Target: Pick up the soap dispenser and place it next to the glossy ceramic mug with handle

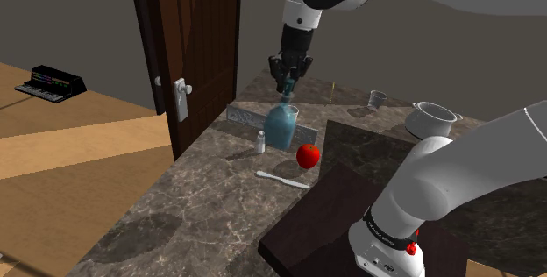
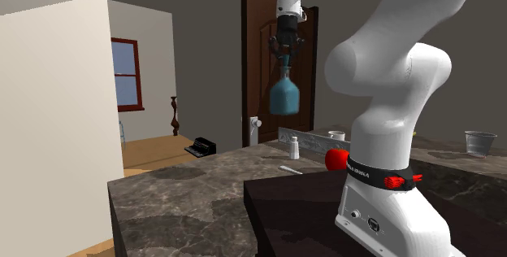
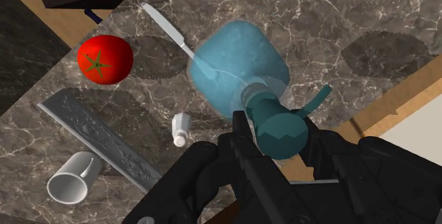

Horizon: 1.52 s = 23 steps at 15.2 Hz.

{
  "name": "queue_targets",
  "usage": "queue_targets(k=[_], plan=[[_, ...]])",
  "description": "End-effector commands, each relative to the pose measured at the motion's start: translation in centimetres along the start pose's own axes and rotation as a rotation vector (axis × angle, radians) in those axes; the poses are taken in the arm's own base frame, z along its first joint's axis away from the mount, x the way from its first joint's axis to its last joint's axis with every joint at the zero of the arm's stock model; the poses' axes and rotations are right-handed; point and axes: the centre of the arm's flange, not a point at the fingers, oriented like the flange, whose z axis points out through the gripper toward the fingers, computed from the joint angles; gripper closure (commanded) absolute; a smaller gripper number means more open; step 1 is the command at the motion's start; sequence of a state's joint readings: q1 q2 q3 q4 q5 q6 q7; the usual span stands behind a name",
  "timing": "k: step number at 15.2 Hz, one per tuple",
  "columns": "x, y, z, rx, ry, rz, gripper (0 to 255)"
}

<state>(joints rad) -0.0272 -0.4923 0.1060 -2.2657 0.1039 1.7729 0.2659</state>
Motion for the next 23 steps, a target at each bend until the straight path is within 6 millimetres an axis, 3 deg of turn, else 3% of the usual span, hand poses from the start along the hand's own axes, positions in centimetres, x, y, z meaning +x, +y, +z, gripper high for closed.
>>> queue_targets(k=[1, 23], plan=[[1.4, 2.5, 0.1, 0.0, 0.001, -0.001, 255], [16.8, 27.0, 3.1, 0.0, 0.001, -0.001, 255]])
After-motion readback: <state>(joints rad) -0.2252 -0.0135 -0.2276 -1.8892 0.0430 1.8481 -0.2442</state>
